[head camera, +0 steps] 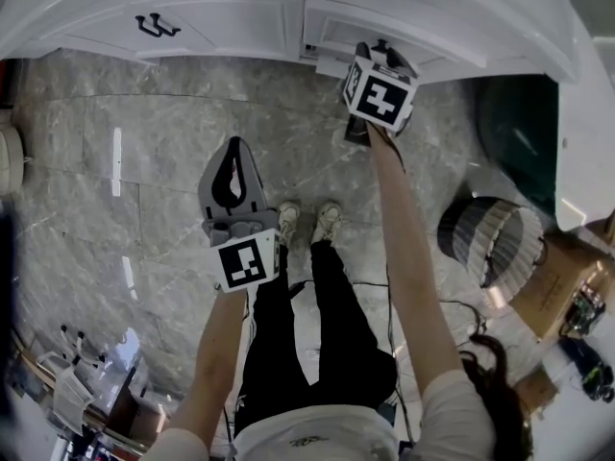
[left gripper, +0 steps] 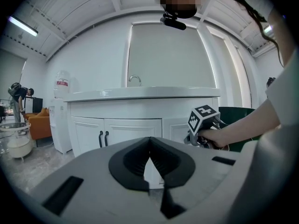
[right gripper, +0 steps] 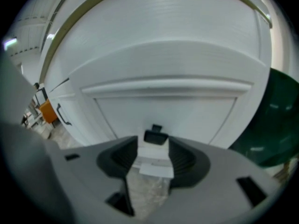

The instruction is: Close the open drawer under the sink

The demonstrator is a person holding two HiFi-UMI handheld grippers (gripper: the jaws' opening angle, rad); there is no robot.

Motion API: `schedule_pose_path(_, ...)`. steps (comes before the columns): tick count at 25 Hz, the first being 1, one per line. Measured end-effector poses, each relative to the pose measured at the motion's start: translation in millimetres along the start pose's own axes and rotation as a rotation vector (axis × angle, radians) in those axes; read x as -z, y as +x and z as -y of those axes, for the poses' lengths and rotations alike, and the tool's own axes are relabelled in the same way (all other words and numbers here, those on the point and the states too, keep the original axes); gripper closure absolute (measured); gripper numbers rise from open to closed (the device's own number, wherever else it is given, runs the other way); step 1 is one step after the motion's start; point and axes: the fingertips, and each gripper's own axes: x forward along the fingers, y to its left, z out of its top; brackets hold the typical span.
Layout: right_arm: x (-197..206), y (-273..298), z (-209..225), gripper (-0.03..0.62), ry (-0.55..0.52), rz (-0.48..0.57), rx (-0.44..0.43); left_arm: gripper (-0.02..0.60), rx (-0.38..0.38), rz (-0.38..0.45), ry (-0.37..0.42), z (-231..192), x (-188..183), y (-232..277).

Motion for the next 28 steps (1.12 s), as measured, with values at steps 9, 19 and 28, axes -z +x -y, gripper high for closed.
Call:
schedule_pose_path(9, 7.5, -25.7, -4.7, 0.379, -0.012, -0.03, -0.015, 0.561, 0.014, -0.006, -0.015, 4.1, -15.6, -12.7)
schedule_pose_path(19, -49.7, -97.8, 8.2, 0.379, -0.013, 0.05, -0.015, 0.561, 0.036, 0.082, -0.032, 17.2, -85.4, -11.4)
schedule_pose_path(28, -149.5, -242.5, 9.4, 0.447, -0.075, 0.228, -0.006, 0.561, 0.082, 0.202, 0.008, 33.9, -225.6, -34.1)
